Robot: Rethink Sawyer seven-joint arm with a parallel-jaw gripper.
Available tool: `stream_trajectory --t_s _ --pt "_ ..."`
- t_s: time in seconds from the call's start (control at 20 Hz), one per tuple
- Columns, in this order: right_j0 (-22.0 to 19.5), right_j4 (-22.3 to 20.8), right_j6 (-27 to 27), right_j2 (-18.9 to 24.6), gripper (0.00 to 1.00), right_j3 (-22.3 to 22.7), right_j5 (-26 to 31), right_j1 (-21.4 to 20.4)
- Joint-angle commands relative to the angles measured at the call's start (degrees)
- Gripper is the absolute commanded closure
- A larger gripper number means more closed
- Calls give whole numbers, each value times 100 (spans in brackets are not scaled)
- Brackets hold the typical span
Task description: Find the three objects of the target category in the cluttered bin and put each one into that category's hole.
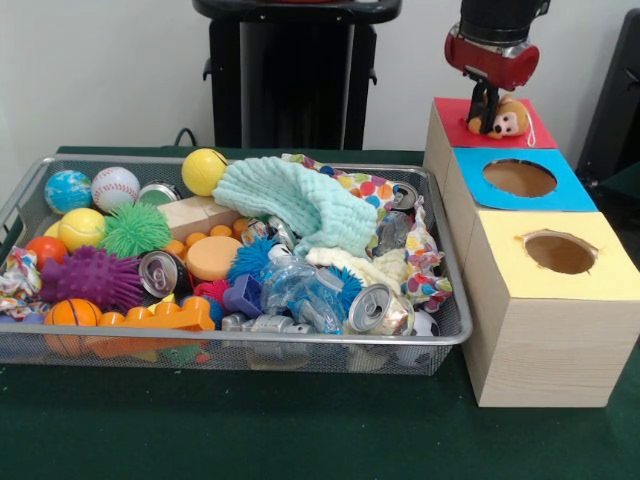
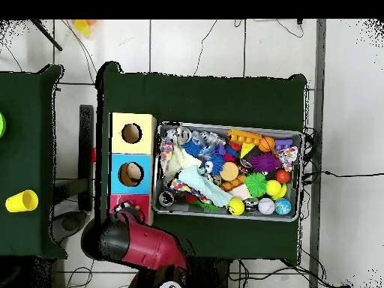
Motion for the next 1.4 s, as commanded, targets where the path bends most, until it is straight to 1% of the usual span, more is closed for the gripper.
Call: stream_trajectory --t_s 0.05,0.15,0.25,0.35,0.4,0.6,0.75,0.8,0.9,1.05,1.25,1.35,1.4 --pt "44 222 1167 286 100 -134 -552 742" --pt "9 223 1156 310 100 -102 -565 720" --pt "53 178 1121 240 100 -123 -560 729" --pt "-4 148 1091 290 100 -79 -641 720" --pt "-38 118 1039 295 0 -82 -642 721" --pt "101 75 984 119 0 -198 -450 756" --pt "56 74 927 168 0 -210 -401 756" --pt "109 82 927 103 0 -268 -314 780" --pt "-2 158 976 220 0 -226 -373 778" --pt "-101 129 929 264 0 -169 -415 748" --pt "-104 132 934 235 0 -111 -330 616" --pt "-97 103 898 161 0 -89 -190 483" --pt "-167 110 882 207 0 -54 -196 437"
